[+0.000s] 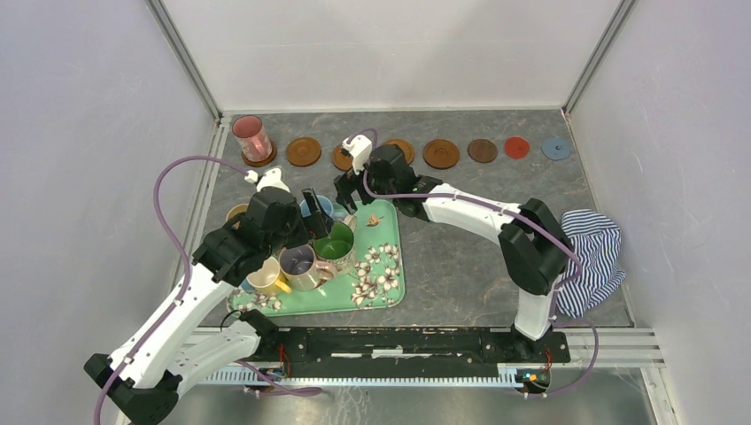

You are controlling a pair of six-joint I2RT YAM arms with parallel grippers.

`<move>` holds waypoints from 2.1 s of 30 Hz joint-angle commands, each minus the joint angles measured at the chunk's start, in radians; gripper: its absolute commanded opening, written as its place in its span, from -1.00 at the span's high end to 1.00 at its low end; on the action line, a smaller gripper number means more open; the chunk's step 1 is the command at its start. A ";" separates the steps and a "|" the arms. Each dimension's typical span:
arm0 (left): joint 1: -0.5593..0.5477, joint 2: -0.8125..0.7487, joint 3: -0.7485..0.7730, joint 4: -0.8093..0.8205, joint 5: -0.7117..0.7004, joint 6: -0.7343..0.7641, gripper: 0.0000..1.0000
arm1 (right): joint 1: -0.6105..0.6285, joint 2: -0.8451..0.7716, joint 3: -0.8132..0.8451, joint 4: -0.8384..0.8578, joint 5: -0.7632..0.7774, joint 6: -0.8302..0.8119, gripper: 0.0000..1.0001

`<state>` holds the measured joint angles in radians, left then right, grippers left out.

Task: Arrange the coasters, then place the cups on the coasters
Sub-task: Pick up the cup from the tray.

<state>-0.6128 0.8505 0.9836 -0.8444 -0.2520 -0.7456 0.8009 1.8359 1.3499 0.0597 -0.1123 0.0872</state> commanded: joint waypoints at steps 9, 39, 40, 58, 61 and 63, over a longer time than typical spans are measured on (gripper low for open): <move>-0.002 0.011 0.080 0.005 0.005 0.060 -0.99 | 0.021 0.123 0.106 -0.115 0.012 -0.079 -0.96; -0.019 0.070 0.029 0.027 0.230 0.163 -0.99 | 0.024 -0.260 -0.441 -0.046 0.024 0.037 -0.96; -0.025 0.069 0.019 0.028 0.238 0.157 -0.99 | 0.025 -0.279 -0.478 -0.016 -0.009 0.065 -0.96; -0.260 0.053 -0.083 0.036 0.029 -0.058 -0.99 | 0.066 -0.423 -0.640 0.181 -0.066 0.057 -0.96; -0.260 0.000 -0.081 0.032 -0.058 -0.110 -0.99 | 0.073 -0.415 -0.656 0.230 -0.099 -0.013 -0.96; -0.260 -0.032 -0.070 0.021 -0.102 -0.130 -0.99 | 0.079 -0.408 -0.659 0.257 -0.121 -0.053 -0.96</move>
<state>-0.8684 0.8906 0.8944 -0.8330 -0.2146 -0.7731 0.8677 1.4368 0.7013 0.2035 -0.1616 0.1421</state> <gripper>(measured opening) 0.994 0.982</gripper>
